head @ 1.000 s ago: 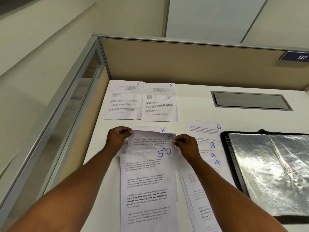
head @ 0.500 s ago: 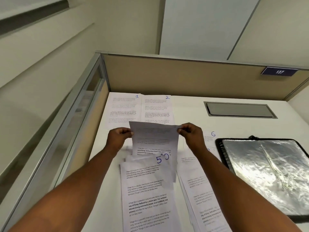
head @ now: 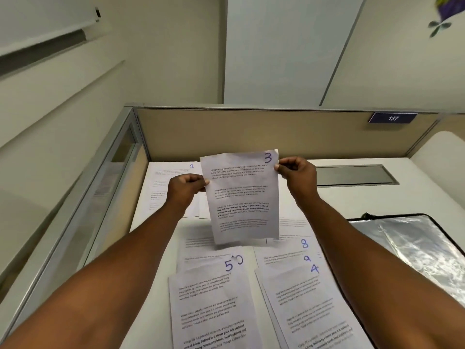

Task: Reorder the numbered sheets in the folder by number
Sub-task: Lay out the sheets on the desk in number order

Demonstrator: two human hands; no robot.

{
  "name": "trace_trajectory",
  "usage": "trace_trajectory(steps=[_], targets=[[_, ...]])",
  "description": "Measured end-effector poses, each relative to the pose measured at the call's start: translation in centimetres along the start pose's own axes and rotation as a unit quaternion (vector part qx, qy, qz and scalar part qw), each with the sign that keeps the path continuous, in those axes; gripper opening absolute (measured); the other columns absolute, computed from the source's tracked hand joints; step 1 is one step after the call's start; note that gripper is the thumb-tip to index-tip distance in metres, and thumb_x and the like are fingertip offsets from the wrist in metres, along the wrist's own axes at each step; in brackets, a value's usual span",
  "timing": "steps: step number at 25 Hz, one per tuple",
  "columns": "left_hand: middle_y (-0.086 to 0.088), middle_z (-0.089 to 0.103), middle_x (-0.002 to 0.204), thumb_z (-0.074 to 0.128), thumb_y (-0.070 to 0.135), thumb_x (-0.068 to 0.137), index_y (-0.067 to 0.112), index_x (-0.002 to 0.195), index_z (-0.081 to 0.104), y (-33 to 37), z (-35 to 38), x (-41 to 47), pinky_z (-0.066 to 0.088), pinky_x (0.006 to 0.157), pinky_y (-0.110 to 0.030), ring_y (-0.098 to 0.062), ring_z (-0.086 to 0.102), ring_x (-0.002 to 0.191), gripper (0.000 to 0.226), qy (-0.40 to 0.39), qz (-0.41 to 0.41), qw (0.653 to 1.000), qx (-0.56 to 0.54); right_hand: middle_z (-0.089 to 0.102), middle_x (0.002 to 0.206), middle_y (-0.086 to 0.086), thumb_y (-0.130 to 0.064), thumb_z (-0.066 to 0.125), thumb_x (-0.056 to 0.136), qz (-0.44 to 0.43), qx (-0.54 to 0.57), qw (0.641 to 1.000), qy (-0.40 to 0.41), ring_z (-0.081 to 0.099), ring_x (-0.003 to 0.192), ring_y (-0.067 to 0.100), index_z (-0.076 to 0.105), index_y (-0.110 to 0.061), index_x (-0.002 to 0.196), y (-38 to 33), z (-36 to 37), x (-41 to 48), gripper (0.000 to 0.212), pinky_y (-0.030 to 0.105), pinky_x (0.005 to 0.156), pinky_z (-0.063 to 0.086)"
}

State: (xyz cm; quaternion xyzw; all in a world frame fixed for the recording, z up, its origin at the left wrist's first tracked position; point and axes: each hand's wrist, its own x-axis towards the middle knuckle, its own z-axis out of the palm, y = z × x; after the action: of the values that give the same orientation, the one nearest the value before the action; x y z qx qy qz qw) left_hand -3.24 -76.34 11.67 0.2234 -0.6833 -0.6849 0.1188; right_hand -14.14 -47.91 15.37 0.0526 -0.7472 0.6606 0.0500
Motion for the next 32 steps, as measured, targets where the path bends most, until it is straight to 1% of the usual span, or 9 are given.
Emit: trace_trajectory(steps=[4, 8, 15, 18, 20, 23, 27, 30, 32], targets=[[-0.006, 0.073, 0.079, 0.079, 0.002, 0.083, 0.003, 0.086, 0.073, 1.3, 5.1, 2.9, 0.049, 0.059, -0.015, -0.014, 0.068, 0.063, 0.006, 0.016, 0.008, 1.000, 0.007, 0.074, 0.083, 0.004, 0.002, 0.077, 0.085, -0.003, -0.012, 1.000, 0.000, 0.066, 0.071, 0.005, 0.073, -0.011, 0.087, 1.5, -1.7, 5.0, 0.013, 0.021, 0.074, 0.054], [-0.007, 0.073, 0.081, 0.077, 0.001, 0.085, -0.002, 0.092, 0.073, 1.0, 10.1, 6.1, 0.047, 0.054, -0.010, -0.005, 0.066, 0.056, 0.009, 0.036, 0.002, 0.999, 0.031, 0.076, 0.089, 0.005, 0.000, 0.072, 0.089, 0.010, -0.013, 1.000, 0.000, 0.068, 0.077, 0.007, 0.077, -0.008, 0.097, 4.4, -3.5, 9.9, 0.012, 0.021, 0.079, 0.054], [-0.009, 0.075, 0.085, 0.079, 0.003, 0.083, 0.011, 0.077, 0.072, -2.7, 16.9, 15.1, 0.060, 0.073, -0.031, -0.022, 0.069, 0.073, 0.012, 0.049, -0.025, 0.997, 0.058, 0.074, 0.099, 0.007, 0.009, 0.069, 0.085, 0.059, -0.048, 0.996, -0.035, 0.067, 0.083, 0.010, 0.075, -0.005, 0.113, 11.5, -4.7, 19.1, 0.032, 0.019, 0.085, 0.056], [-0.010, 0.075, 0.089, 0.081, 0.004, 0.082, 0.013, 0.076, 0.072, -4.7, 18.5, 18.1, 0.061, 0.082, -0.040, -0.024, 0.070, 0.075, 0.014, 0.047, -0.037, 0.995, 0.074, 0.072, 0.091, 0.006, 0.010, 0.068, 0.083, 0.080, -0.067, 0.994, -0.044, 0.064, 0.072, 0.004, 0.075, -0.006, 0.115, 14.3, -4.8, 21.5, 0.037, 0.014, 0.075, 0.054], [-0.013, 0.076, 0.097, 0.082, 0.004, 0.081, 0.013, 0.076, 0.071, -6.0, 19.5, 19.8, 0.061, 0.083, -0.039, -0.024, 0.070, 0.076, 0.015, 0.046, -0.046, 0.994, 0.084, 0.070, 0.088, 0.004, 0.010, 0.067, 0.084, 0.089, -0.080, 0.992, -0.046, 0.061, 0.064, -0.004, 0.074, -0.007, 0.115, 16.1, -4.6, 22.7, 0.036, 0.008, 0.067, 0.050], [-0.008, 0.076, 0.096, 0.084, 0.010, 0.079, 0.019, 0.077, 0.072, -7.6, 20.7, 21.8, 0.060, 0.086, -0.038, -0.024, 0.071, 0.083, 0.016, 0.050, -0.049, 0.990, 0.119, 0.071, 0.089, 0.003, 0.008, 0.068, 0.085, 0.094, -0.103, 0.989, -0.042, 0.059, 0.065, 0.000, 0.074, -0.009, 0.119, 18.7, -4.2, 24.4, 0.038, 0.007, 0.065, 0.048], [0.002, 0.076, 0.101, 0.083, 0.021, 0.080, 0.023, 0.094, 0.075, -9.1, 21.3, 23.1, 0.056, 0.089, -0.032, -0.015, 0.070, 0.090, 0.016, 0.057, -0.041, 0.972, 0.225, 0.072, 0.092, 0.003, 0.005, 0.069, 0.086, 0.101, -0.120, 0.987, -0.031, 0.061, 0.068, 0.004, 0.074, -0.012, 0.121, 21.2, -3.5, 25.6, 0.040, 0.008, 0.068, 0.050], [0.000, 0.070, 0.123, 0.079, 0.026, 0.085, 0.019, 0.122, 0.069, -10.7, 21.3, 22.6, 0.048, 0.103, -0.035, -0.019, 0.064, 0.114, 0.040, 0.046, 0.051, 0.932, 0.355, 0.076, 0.105, 0.002, 0.003, 0.069, 0.085, 0.113, -0.135, 0.984, -0.038, 0.068, 0.083, 0.010, 0.073, -0.017, 0.123, 22.9, -3.3, 26.1, 0.043, 0.026, 0.088, 0.056], [-0.003, 0.060, 0.141, 0.074, 0.030, 0.089, 0.018, 0.135, 0.062, -12.0, 21.2, 21.6, 0.038, 0.114, -0.037, -0.023, 0.052, 0.132, 0.049, -0.009, 0.138, 0.886, 0.444, 0.072, 0.119, 0.001, 0.000, 0.072, 0.085, 0.096, -0.176, 0.978, -0.052, 0.069, 0.101, 0.016, 0.071, -0.018, 0.125, 24.0, -3.3, 26.1, 0.044, 0.031, 0.097, 0.054]])
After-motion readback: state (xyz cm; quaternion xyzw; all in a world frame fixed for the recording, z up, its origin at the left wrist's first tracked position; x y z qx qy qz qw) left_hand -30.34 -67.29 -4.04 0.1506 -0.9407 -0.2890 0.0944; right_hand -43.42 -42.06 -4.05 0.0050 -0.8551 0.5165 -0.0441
